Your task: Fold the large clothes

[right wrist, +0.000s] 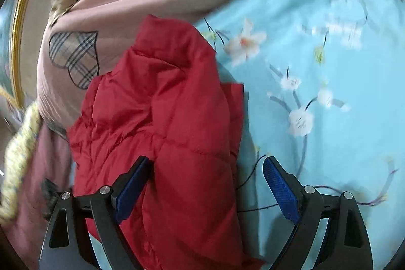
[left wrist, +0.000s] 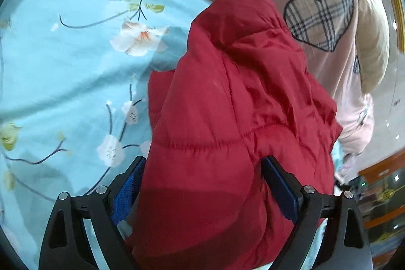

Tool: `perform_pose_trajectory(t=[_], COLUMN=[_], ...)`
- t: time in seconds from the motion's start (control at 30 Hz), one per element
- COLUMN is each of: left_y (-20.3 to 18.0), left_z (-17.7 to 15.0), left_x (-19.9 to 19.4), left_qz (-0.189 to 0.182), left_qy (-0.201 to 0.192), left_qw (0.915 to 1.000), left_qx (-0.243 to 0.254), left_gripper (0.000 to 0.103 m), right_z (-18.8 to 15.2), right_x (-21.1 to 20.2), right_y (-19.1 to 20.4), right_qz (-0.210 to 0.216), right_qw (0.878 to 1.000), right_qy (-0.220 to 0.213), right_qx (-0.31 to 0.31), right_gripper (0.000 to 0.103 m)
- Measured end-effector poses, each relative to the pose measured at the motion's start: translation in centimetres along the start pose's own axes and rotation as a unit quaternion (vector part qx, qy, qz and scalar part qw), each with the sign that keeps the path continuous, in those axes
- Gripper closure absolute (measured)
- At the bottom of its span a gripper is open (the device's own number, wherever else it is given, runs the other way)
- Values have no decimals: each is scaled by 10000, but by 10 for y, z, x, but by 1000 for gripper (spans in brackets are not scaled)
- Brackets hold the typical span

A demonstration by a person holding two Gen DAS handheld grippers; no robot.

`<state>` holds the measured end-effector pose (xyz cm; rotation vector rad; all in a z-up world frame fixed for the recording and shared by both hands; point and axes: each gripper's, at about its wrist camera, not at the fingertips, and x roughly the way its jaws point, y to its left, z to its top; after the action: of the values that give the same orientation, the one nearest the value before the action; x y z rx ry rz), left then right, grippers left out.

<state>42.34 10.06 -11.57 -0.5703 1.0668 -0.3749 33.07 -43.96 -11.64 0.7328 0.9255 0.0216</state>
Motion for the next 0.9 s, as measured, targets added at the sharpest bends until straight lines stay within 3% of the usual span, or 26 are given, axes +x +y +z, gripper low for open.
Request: perform_pose_trajectory(t=[0.13, 0.37, 0.47, 0.53, 0.73, 0.8, 0.9], left_y=[9, 19, 21, 19, -5, -10, -17], left_z=[14, 26, 27, 27, 20, 18, 10], left_x=[21, 49, 56, 56, 42, 34, 15], left_qz=[-134, -381, -368, -398, -205, -254, -345], left_qy=[177, 328, 305, 247, 108, 80, 18], left_qw=[9996, 9978, 9979, 9985, 9995, 9992, 9986], left_qx=[-188, -440, -426, -292, 233, 291, 398], left_gripper=[1, 1, 1, 11, 44, 54, 58], right_z=[5, 11, 10, 8, 5, 4, 1], right_x=[16, 33, 36, 38, 32, 26, 14], right_y=[-11, -8, -6, -6, 1, 5, 13], right_qz=[368, 536, 563, 766, 929, 945, 938], right_qw=[9986, 9967, 9961, 9941, 9935, 9932, 9933], right_qy=[251, 581, 662, 729, 629, 637, 654], right_qx=[292, 203, 174, 229, 209, 220, 167], right_gripper=[10, 9, 16, 32, 57, 61, 65])
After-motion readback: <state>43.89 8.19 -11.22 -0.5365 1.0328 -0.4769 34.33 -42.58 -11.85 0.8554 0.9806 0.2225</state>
